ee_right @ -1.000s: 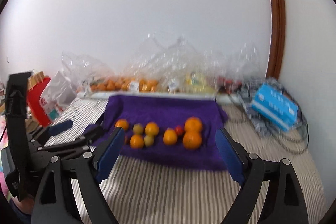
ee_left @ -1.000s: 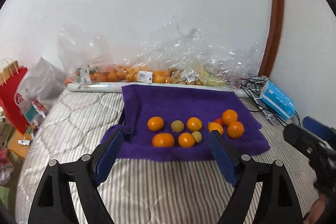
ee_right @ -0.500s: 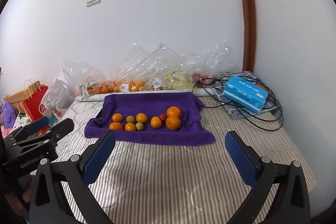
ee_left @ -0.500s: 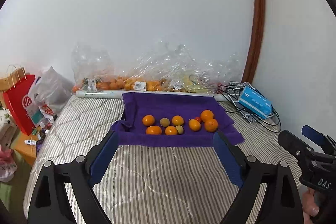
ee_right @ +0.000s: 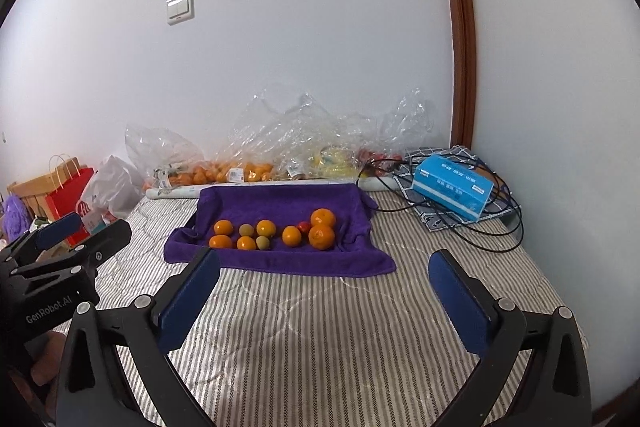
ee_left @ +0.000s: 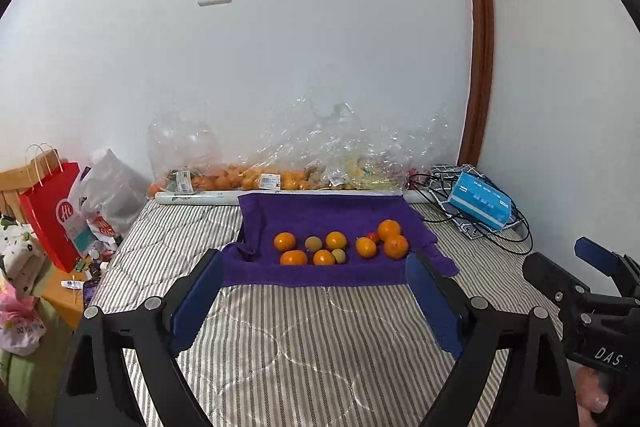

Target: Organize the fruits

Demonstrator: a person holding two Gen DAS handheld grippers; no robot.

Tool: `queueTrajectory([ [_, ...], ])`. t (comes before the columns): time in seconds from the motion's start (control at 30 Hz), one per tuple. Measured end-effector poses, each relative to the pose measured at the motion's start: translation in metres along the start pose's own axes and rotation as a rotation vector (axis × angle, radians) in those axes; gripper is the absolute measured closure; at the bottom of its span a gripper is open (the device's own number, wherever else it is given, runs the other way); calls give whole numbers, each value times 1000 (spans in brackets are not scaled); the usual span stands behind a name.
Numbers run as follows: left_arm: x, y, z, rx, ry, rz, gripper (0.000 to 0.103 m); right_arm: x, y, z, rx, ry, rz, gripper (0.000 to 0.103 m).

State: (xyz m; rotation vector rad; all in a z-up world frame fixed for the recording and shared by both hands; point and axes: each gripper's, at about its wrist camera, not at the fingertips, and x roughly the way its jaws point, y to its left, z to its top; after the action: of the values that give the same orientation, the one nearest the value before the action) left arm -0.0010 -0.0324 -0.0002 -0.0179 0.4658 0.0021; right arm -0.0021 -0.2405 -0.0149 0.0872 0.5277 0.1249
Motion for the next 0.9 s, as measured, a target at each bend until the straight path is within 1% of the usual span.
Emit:
queueTrajectory([
  [0.2, 0, 1, -3, -4, 0, 11, 12, -1, 2, -1, -1, -4, -7, 1],
  [0.9, 2, 4, -6, -16, 14, -1, 12, -1, 2, -2, 2, -7, -22, 1],
])
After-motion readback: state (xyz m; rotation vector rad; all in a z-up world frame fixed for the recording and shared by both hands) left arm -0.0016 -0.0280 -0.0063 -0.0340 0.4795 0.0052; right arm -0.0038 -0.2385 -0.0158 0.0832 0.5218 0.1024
